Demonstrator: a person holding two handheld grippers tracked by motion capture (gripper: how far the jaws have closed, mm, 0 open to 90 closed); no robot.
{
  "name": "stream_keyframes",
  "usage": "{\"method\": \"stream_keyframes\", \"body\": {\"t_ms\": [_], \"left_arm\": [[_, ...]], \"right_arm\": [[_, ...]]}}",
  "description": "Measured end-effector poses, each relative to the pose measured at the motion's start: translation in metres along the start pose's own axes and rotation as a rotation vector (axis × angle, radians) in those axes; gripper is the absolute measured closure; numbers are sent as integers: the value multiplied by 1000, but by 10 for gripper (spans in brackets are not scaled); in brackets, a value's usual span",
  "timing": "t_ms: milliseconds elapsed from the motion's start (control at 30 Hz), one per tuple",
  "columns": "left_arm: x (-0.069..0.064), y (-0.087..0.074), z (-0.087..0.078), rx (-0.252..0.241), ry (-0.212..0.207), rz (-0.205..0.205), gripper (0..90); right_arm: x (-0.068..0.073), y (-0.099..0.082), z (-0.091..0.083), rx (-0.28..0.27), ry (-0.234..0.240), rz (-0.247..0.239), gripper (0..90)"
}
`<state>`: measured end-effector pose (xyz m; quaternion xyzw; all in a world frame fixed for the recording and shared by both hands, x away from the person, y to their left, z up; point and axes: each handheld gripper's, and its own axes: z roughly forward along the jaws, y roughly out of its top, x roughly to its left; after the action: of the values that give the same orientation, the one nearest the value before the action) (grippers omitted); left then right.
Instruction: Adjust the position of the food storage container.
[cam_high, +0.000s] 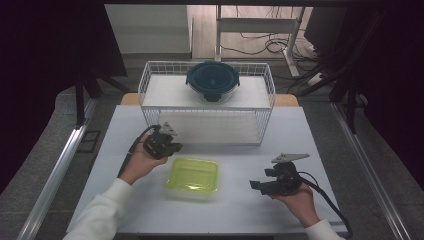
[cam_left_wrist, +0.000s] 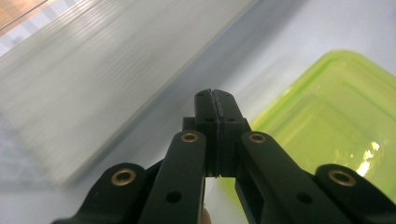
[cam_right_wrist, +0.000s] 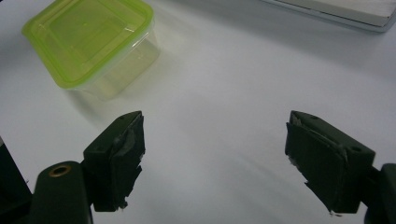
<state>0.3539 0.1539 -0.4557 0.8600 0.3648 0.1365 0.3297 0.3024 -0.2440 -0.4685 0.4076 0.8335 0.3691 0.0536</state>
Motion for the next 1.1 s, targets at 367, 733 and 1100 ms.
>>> {"method": "stream_keyframes", "body": {"t_ms": [367, 733, 1100], "left_arm": [[-3, -60, -28, 6, -29, -128, 900], [-15, -79, -22, 55, -72, -204, 900], [-24, -81, -12, 95, -79, -217, 900]], "right_arm": [[0, -1, 2, -1, -3, 14, 194], [-1, 0, -1, -12, -8, 2, 194], [-1, -1, 1, -7, -14, 1, 194]]}}
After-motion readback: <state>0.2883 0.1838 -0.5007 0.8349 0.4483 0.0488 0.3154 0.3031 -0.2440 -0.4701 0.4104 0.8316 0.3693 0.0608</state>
